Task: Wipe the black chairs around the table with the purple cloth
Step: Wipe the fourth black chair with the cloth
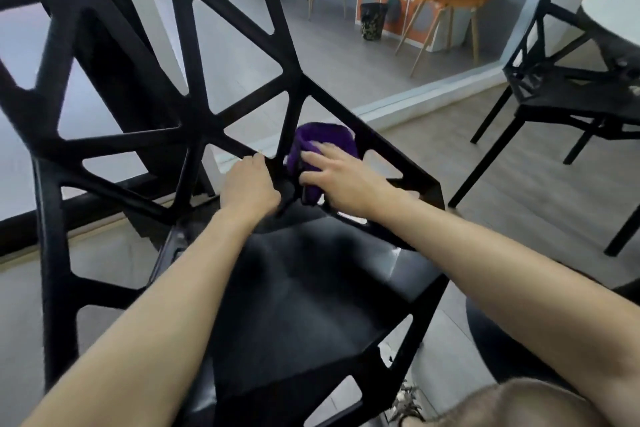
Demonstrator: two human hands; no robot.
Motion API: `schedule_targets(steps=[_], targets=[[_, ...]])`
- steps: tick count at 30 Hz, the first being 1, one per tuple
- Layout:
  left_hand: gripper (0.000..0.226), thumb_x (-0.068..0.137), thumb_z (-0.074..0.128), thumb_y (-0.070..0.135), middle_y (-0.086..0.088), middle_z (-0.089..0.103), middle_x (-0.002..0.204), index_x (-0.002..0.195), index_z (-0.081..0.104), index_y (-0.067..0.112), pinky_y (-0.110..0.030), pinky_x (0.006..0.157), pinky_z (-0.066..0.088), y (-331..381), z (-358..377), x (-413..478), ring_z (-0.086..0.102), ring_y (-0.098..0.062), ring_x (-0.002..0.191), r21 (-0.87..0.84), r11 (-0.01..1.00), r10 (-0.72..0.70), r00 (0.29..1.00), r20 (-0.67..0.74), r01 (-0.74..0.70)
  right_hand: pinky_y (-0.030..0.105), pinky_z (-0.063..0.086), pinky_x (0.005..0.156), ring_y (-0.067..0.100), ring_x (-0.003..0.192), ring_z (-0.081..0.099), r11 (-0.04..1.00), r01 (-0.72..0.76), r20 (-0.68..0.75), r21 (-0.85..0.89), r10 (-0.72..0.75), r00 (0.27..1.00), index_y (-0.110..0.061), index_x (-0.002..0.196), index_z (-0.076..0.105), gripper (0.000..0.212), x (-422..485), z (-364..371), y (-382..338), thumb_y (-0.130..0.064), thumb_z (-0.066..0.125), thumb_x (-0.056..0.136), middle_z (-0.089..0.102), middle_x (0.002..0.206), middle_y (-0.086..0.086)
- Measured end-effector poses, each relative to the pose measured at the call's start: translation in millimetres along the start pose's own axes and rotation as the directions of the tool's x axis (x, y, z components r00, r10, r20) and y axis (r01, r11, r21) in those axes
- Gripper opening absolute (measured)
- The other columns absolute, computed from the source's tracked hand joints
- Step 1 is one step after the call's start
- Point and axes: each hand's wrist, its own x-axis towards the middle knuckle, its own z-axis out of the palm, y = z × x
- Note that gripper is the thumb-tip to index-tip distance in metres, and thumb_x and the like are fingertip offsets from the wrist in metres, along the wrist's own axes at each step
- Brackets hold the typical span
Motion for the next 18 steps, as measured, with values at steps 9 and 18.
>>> schedule_targets(steps=[9, 18], targets=[[0.028, 0.1, 0.054, 0.019, -0.016, 0.064, 0.125, 0.126, 0.057, 0.008, -0.041, 0.083, 0.045, -49.4, 23.6, -22.5, 0.061, -0.037, 0.116, 0.098, 0.995, 0.027, 0.997, 0.073, -0.034, 0.039, 0.022, 0.132, 0.027, 0.155, 0.037, 0.944, -0.249, 0.313, 0.218, 0.175, 0.934, -0.029, 0.135, 0.057, 0.043, -2.9, 38.9, -2.6, -0.032, 0.057, 0.092, 0.059, 0.149, 0.001], [0.033, 0.101, 0.056, 0.023, -0.017, 0.063, 0.125, 0.128, 0.053, 0.004, -0.041, 0.091, 0.044, -49.6, 28.0, -5.7, 0.059, -0.037, 0.118, 0.1, 0.995, 0.005, 0.996, 0.088, -0.014, 0.047, 0.023, 0.131, 0.031, 0.152, 0.04, 0.93, -0.271, 0.316, 0.248, 0.186, 0.93, -0.033, 0.136, 0.051, 0.044, 52.4, 60.4, -14.5, -0.047, 0.042, 0.095, 0.056, 0.15, -0.002]])
